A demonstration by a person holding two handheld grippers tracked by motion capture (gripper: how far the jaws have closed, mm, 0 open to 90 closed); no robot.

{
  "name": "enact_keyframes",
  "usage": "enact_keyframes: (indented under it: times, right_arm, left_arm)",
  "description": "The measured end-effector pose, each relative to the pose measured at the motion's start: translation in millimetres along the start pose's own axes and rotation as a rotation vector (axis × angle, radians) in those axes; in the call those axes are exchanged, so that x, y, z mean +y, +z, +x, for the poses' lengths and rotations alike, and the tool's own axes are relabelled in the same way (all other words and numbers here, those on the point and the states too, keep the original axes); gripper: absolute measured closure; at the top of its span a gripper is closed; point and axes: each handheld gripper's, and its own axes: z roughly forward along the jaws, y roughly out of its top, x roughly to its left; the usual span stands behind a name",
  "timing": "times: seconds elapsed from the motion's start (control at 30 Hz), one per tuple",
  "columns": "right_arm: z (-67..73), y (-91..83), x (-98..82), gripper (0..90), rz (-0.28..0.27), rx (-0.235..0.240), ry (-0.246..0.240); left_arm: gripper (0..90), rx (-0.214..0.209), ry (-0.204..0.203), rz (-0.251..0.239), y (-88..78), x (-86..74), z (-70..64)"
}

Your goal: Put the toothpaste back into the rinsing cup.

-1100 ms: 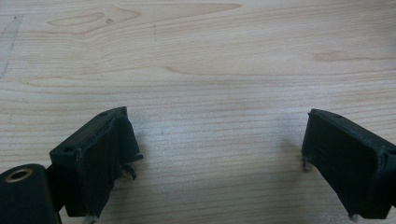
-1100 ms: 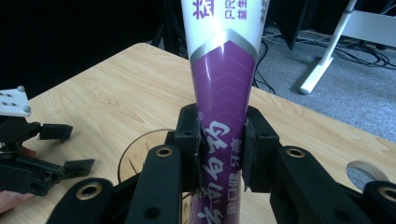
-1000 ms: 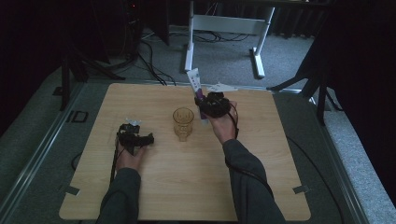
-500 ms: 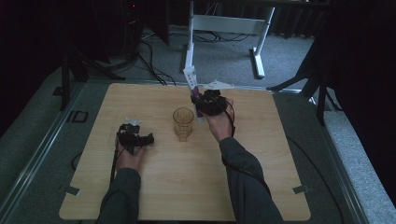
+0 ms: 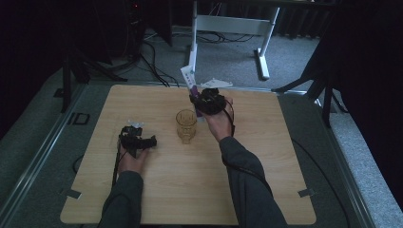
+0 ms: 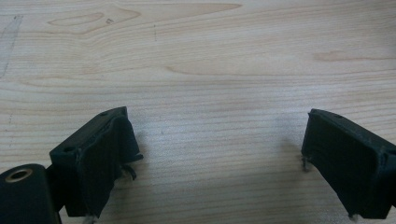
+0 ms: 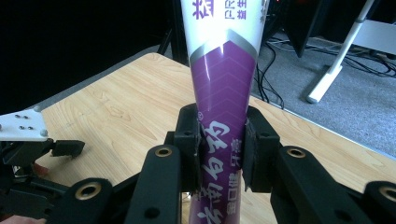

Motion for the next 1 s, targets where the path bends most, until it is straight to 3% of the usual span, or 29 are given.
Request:
enact_keyframes:
  times: [0.77,1.0]
  right_arm:
    - [12.4,17.4,7.1,71.3,0.01,0.01,-0.006]
    - [14.0,20.7,5.0,71.2,0.008,0.018,0.021]
  left_arm:
    - [8.1,0.0,0.0,-0.001,0.1,0.0,0.0]
    - [8.1,-0.002,0.002,0.0,-0.2,-0.2,-0.2]
